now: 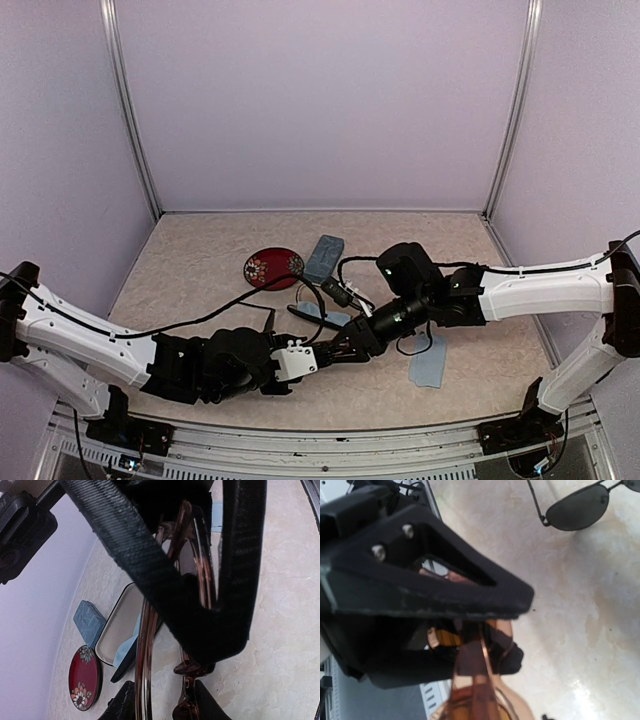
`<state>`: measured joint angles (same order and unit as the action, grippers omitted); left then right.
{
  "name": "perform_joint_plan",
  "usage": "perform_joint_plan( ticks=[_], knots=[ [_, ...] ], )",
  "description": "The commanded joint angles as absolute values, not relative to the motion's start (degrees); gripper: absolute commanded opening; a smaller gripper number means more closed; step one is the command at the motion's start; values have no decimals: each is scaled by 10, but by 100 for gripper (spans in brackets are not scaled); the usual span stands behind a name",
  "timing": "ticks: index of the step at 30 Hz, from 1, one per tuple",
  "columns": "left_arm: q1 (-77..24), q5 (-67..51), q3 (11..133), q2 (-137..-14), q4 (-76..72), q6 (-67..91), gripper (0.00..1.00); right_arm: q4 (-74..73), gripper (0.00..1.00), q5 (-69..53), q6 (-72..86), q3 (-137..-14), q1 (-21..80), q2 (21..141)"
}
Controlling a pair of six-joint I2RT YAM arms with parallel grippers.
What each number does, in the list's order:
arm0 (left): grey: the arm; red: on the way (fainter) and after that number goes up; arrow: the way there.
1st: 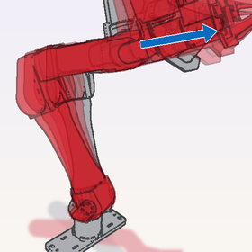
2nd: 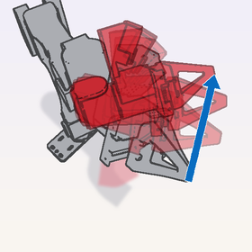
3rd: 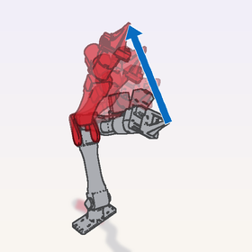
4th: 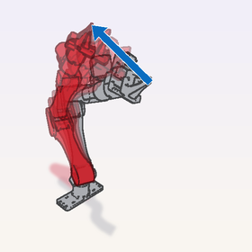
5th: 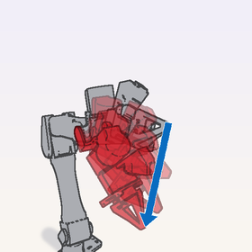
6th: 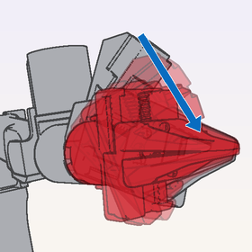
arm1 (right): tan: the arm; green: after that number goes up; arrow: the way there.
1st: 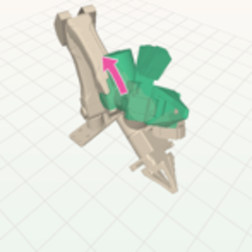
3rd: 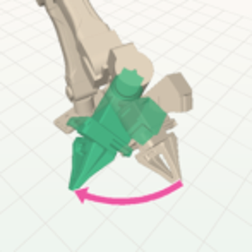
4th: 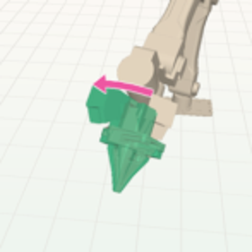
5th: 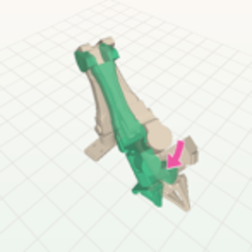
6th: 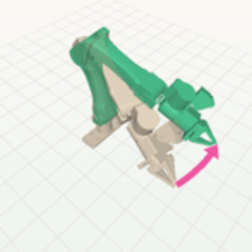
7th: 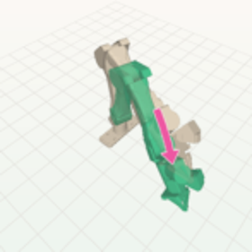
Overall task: Organize the sunglasses
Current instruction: Pass from the right arm to the left
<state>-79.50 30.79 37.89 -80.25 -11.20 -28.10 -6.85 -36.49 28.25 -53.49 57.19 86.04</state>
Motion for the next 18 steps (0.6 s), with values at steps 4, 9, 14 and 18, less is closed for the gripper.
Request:
perform_joint_plan(
  ticks=[4,9,14,18],
  knots=[
    [-793,298,379,-807,-128,-261,30,-39,17,-382,292,-523,568,864],
    [-791,290,377,-802,-124,-251,25,-41,22,-384,291,-525,566,863],
    [-781,273,369,-784,-118,-233,23,-47,36,-379,281,-524,563,858],
    [-768,252,353,-757,-120,-216,23,-50,49,-372,270,-520,562,849]
  ],
)
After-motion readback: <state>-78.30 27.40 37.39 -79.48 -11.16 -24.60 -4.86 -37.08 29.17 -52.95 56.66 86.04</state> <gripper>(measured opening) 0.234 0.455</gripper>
